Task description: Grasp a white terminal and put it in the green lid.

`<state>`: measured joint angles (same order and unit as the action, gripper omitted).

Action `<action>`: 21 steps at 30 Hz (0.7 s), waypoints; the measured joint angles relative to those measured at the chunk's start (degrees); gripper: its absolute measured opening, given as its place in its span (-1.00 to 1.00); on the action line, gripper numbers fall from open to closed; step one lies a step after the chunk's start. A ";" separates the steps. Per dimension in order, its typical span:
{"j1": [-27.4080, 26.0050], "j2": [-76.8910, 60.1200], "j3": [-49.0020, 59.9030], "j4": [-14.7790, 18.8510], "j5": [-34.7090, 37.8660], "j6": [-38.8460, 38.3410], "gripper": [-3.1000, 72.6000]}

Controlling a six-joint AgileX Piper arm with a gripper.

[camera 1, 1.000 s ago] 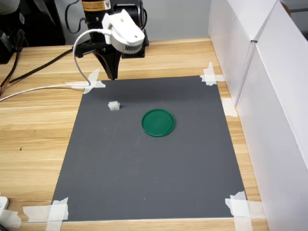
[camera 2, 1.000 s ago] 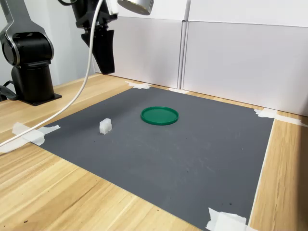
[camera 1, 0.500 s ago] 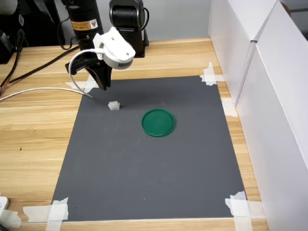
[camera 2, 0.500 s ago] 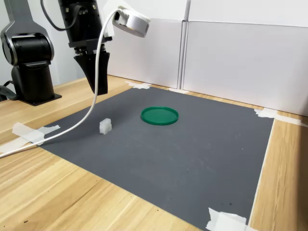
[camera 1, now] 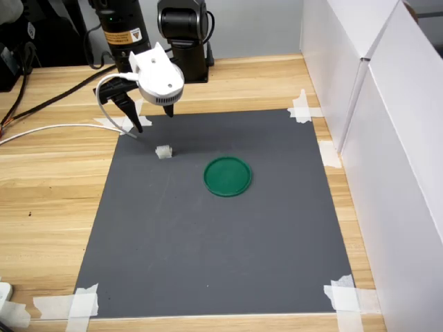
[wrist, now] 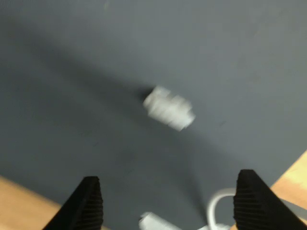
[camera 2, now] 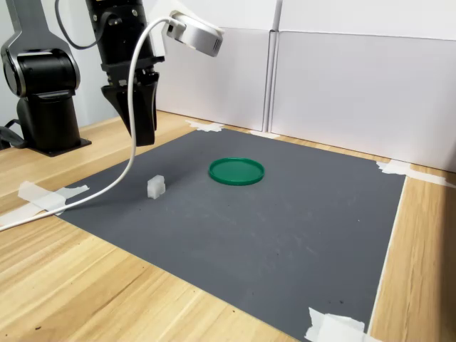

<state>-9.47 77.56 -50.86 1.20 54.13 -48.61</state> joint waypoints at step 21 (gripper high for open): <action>0.00 6.90 -0.20 0.83 -4.03 7.33 0.85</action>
<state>-9.47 84.46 -51.06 2.02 50.10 -41.29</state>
